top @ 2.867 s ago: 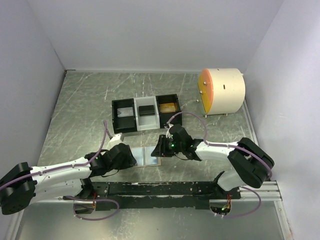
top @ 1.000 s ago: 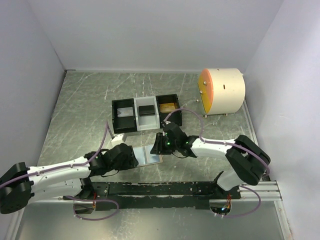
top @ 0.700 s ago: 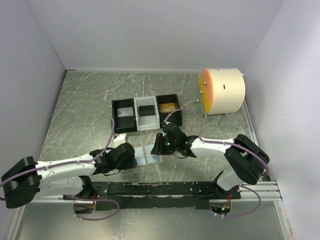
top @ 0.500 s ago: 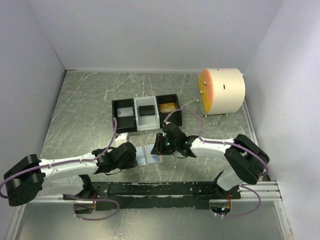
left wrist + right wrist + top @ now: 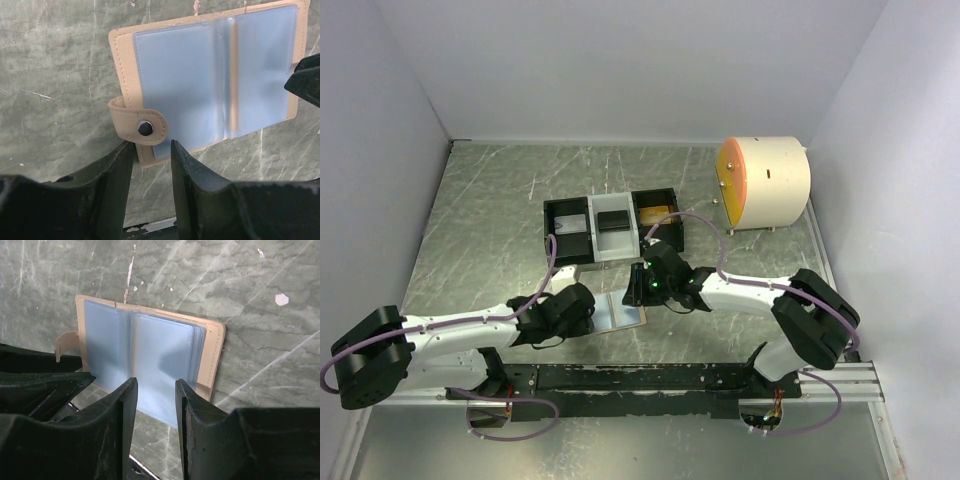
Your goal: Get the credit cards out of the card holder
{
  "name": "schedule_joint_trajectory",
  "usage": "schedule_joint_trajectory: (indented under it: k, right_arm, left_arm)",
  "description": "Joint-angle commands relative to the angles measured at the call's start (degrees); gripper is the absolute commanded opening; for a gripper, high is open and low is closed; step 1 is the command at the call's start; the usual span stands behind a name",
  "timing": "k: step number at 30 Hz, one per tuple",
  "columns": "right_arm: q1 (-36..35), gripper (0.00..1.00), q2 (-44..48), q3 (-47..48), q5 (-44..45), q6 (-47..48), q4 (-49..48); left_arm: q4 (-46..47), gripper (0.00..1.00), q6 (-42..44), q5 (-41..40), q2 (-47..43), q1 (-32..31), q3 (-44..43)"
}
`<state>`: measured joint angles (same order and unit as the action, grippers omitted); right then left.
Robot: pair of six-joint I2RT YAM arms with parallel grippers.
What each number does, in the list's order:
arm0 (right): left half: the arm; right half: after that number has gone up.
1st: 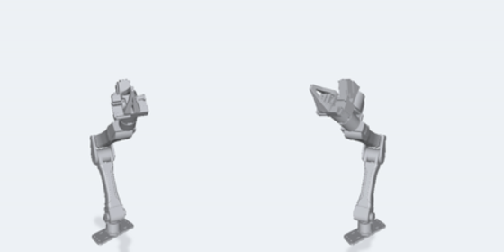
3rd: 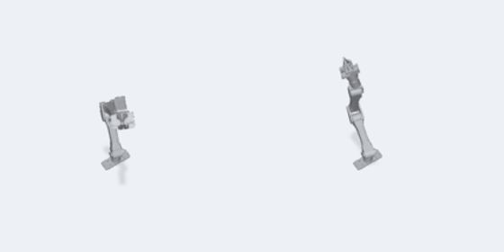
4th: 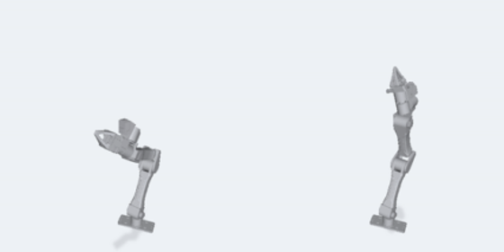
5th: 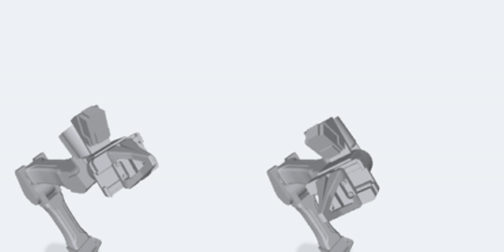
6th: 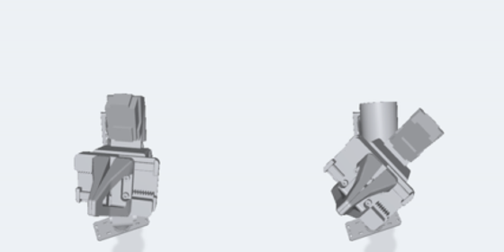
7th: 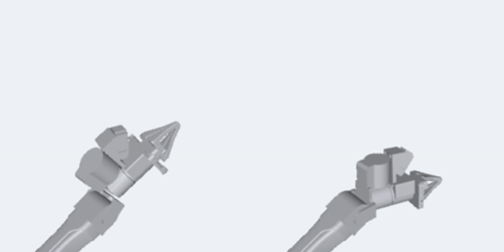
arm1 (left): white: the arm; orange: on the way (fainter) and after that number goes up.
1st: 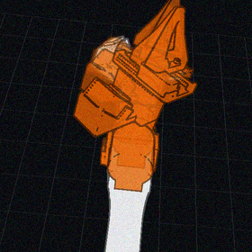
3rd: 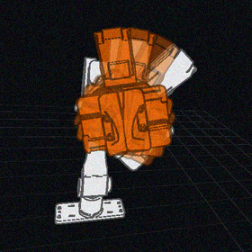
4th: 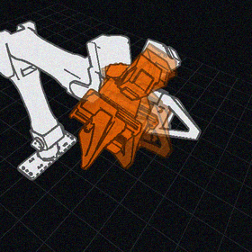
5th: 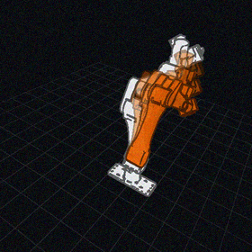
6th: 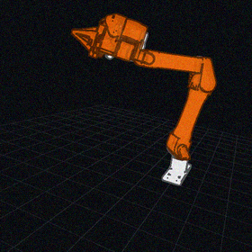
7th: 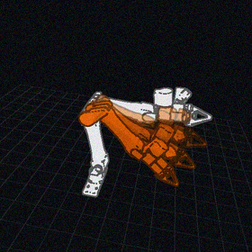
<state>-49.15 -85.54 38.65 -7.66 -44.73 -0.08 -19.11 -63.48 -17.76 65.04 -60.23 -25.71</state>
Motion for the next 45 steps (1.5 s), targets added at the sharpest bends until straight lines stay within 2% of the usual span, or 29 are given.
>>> schedule_joint_trajectory:
  k: [1, 6, 11, 22, 33, 45]
  right_arm:
    - [-0.07, 0.37, -0.56, 0.62, 1.74, 0.65, 1.18]
    - [-0.12, 0.37, -1.86, -0.36, 2.06, -0.15, 0.96]
    - [-0.08, 0.36, -2.61, -1.56, -1.29, -0.32, -2.10]
    - [-0.12, 0.34, -1.22, 1.11, -4.55, 1.15, -1.11]
    - [-0.13, 0.34, -3.67, 1.34, -10.20, -2.48, -7.24]
    - [-0.34, 0.36, -8.11, 3.64, -18.16, -5.81, -14.88]
  left_arm:
    - [-0.81, 0.47, -0.33, 0.71, -0.61, -0.59, 0.54]
    - [-0.94, 0.46, -0.08, 0.87, 0.23, -0.65, 0.17]
    - [-0.37, 0.45, 0.34, 1.21, 1.41, -0.68, -0.18]
    - [0.06, 0.41, 1.38, 1.50, 3.99, -0.99, -1.98]
    - [-0.57, 0.39, 1.30, 1.35, 4.38, -1.46, -2.60]
    - [-0.06, 0.39, -0.06, 0.71, 0.71, -1.91, -0.77]
